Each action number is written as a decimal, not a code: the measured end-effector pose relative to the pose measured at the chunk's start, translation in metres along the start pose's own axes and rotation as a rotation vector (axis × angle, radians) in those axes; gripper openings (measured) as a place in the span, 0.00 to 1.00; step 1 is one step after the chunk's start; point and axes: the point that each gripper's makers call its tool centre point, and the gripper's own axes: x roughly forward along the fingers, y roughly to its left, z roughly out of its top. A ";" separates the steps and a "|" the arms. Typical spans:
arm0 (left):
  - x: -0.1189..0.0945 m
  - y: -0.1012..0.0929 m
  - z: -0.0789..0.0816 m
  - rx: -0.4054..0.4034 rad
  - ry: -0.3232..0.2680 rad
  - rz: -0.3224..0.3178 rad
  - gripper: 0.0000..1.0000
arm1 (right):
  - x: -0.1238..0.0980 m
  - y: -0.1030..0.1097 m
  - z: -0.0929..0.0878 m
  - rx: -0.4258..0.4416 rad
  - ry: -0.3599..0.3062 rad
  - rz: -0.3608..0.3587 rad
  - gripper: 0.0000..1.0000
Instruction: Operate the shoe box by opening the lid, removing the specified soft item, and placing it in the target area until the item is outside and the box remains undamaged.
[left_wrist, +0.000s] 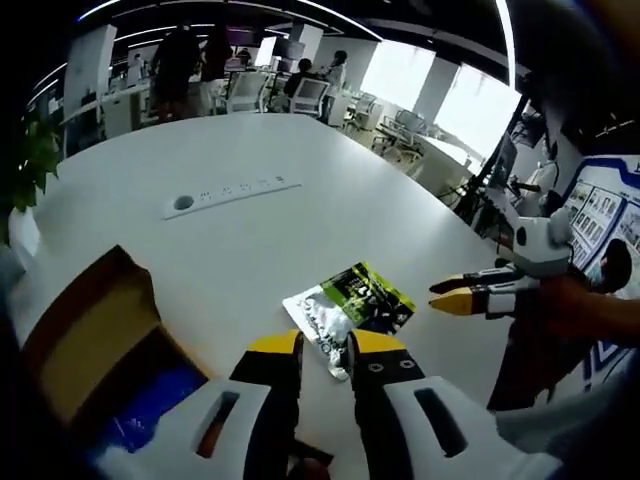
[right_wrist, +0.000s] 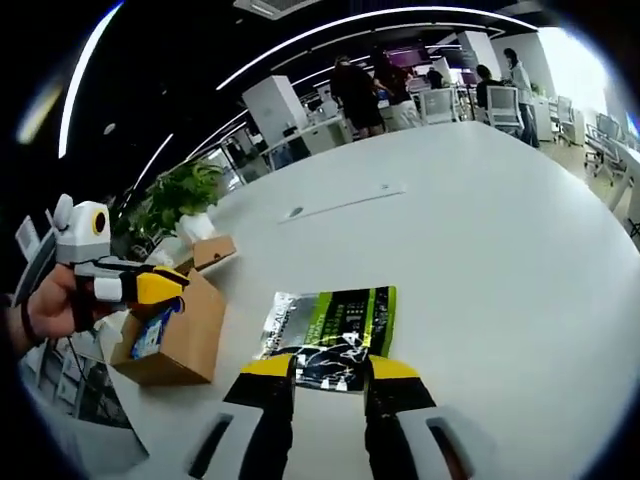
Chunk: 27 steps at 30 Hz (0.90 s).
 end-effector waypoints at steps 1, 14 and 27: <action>-0.006 0.000 0.000 0.003 -0.007 0.000 0.18 | 0.000 0.004 0.000 -0.003 -0.002 0.004 0.26; -0.065 0.013 -0.006 0.005 -0.084 0.004 0.24 | 0.002 0.054 -0.003 -0.036 -0.022 0.070 0.30; -0.105 0.028 -0.023 0.010 -0.102 0.052 0.25 | 0.000 0.087 -0.009 -0.085 -0.009 0.102 0.32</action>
